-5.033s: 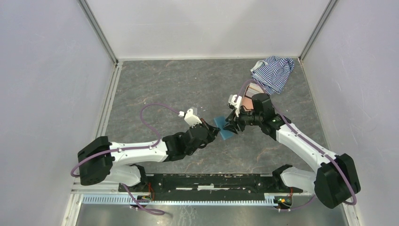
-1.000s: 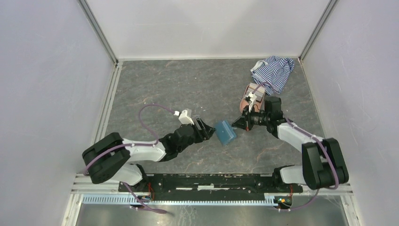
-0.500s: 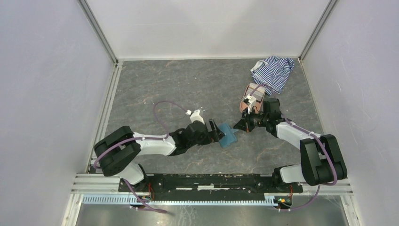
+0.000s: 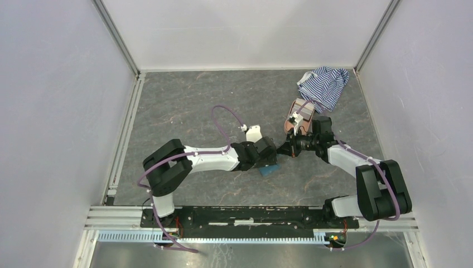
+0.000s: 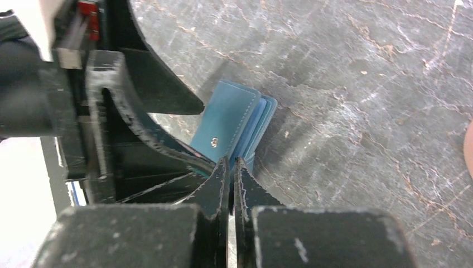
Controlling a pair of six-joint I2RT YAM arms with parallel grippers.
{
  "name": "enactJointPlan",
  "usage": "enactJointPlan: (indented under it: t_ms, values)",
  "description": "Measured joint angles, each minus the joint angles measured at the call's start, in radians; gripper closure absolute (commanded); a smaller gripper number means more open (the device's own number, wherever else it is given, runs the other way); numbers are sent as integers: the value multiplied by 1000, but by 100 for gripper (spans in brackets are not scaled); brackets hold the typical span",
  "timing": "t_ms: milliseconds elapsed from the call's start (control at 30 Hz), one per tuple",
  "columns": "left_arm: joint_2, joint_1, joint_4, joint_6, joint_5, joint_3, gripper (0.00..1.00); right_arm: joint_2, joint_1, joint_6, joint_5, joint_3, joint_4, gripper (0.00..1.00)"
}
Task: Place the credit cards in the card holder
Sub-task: Place the card holder at the center of the board.
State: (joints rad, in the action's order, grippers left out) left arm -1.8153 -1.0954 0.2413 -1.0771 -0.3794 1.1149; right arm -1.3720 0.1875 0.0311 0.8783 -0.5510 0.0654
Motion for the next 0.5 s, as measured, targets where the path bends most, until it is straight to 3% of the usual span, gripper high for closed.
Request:
enactJointPlan:
  t_ms: [233,500]
  values:
    - [1,-1,41,-11,-35,18,3,67,0,-8,71,6,21,100]
    - [46,-1,41,-11,-37,2,13,89,0,-19,113,10,54,100]
